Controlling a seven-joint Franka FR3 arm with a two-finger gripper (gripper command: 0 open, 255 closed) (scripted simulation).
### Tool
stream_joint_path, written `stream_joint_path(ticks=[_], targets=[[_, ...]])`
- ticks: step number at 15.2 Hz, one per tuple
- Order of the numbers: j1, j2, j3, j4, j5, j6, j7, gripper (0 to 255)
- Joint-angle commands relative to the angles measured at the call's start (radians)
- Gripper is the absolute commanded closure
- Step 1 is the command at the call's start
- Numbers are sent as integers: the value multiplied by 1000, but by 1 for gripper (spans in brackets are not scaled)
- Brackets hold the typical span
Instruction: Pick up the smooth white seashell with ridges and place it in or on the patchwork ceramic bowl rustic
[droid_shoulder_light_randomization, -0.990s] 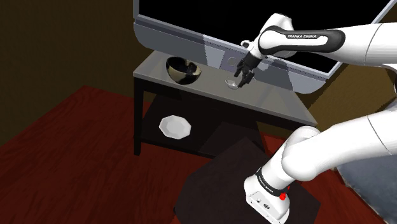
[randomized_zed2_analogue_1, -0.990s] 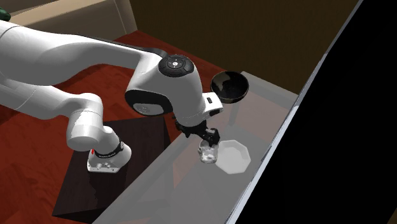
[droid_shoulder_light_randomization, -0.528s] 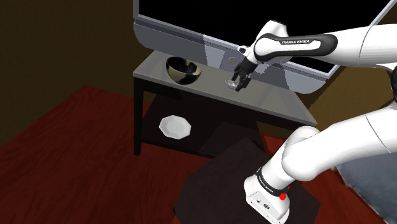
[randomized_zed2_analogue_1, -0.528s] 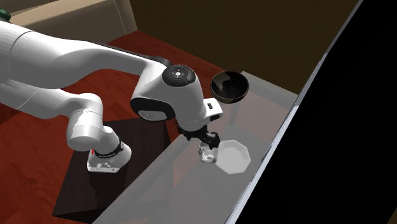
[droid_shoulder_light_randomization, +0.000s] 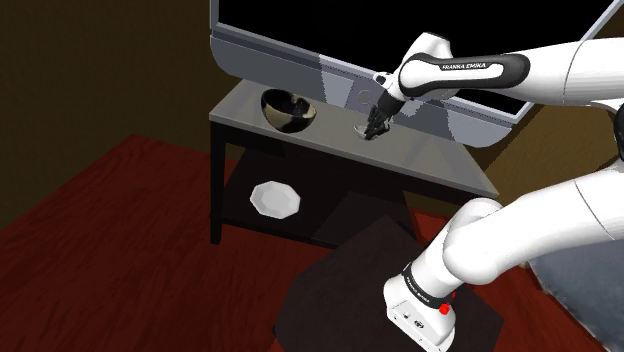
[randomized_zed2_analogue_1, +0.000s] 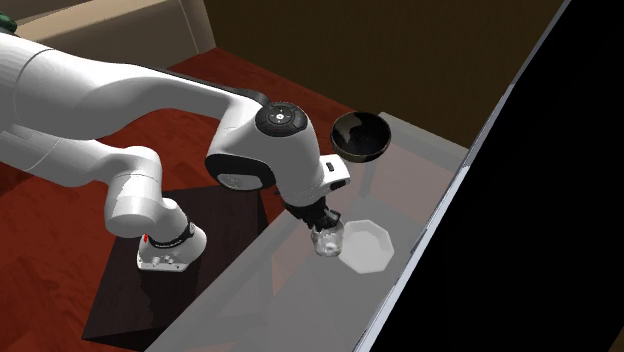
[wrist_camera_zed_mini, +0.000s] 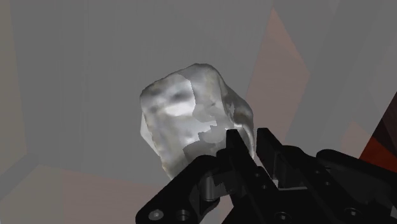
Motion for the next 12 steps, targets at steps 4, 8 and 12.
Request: stream_joint_path(ticks=[4,8,12], targets=[[0,0,0,0,0,0,0,255],[0,-5,3,10,0,-14,1,255],[0,-20,14,52,1,-71,6,255]])
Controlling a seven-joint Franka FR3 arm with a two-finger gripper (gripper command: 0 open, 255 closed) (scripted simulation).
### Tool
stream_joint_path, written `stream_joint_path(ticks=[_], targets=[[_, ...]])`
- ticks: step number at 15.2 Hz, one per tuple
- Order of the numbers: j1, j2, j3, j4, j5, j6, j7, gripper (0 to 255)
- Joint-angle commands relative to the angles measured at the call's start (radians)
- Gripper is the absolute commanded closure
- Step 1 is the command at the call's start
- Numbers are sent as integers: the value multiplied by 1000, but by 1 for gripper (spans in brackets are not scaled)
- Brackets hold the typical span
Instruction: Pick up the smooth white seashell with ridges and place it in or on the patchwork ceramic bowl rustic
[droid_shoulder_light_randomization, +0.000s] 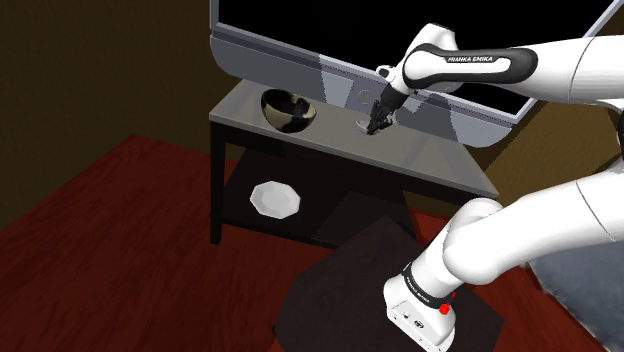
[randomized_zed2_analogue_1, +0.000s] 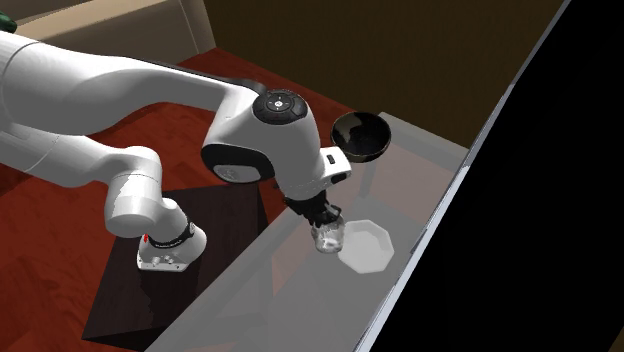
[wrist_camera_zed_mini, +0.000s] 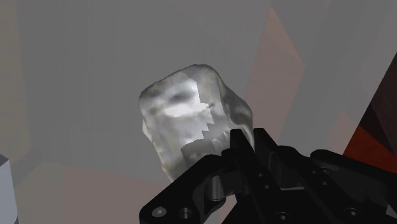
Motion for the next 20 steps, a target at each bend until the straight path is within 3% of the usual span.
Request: stream_joint_path(ticks=[1,20], targets=[[0,-8,6,21,0,-29,3,255],[12,-22,43,264,19,-286,12,255]])
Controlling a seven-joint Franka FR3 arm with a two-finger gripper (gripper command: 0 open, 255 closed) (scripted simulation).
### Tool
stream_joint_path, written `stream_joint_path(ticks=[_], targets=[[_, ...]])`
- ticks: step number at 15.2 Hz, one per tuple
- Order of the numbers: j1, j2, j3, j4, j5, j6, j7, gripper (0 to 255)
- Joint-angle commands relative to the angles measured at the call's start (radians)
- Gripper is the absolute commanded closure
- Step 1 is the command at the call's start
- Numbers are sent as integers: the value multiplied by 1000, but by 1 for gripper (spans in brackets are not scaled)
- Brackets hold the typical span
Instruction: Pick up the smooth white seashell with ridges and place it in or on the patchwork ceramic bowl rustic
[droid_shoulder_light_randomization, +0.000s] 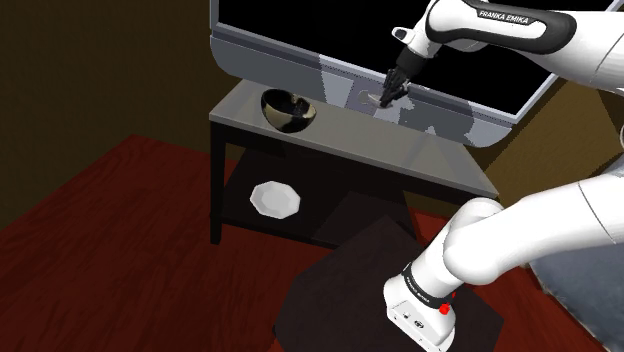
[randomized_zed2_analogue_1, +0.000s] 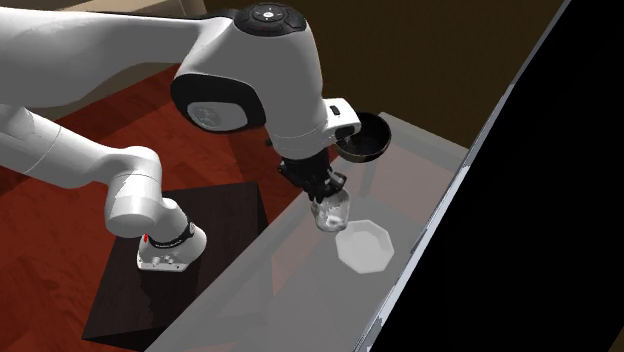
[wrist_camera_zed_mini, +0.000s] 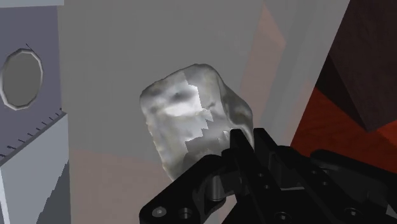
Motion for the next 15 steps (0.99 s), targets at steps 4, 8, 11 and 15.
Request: stream_joint_path(ticks=[4,8,11,15], targets=[[5,8,7,75,7,-68,1,255],[8,16,10,125,11,-110,0,255],[34,50,55,147,32,-103,62,255],[68,106,110,192,58,-96,141,255]])
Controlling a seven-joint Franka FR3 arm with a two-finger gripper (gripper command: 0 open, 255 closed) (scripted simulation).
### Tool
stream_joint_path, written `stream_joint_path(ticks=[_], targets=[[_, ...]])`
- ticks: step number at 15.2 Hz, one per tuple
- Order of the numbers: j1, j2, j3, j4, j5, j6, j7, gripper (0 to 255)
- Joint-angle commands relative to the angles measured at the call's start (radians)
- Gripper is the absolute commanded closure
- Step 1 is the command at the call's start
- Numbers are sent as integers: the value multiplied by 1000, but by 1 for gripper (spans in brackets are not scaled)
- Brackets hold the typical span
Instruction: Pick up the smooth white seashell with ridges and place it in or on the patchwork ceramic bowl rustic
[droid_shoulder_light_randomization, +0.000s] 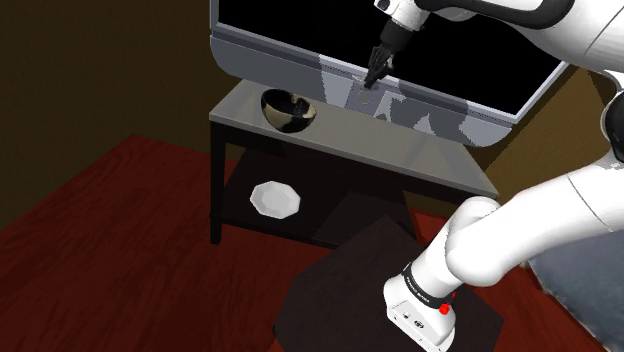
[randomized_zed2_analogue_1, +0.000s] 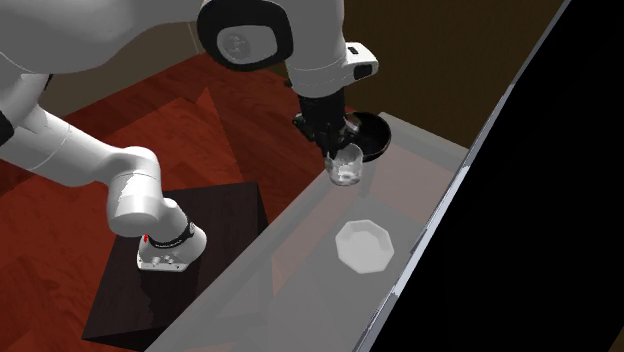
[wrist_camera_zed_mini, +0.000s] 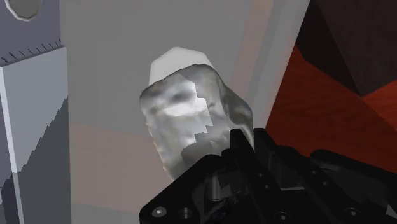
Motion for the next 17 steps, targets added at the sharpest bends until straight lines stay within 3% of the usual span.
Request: stream_joint_path(ticks=[1,9,16,17], targets=[[16,27,25,22,12,4,38,255],[81,187,117,180,52,-1,182,255],[134,367,180,392,72,-36,295,255],[135,363,180,373,72,-21,295,255]])
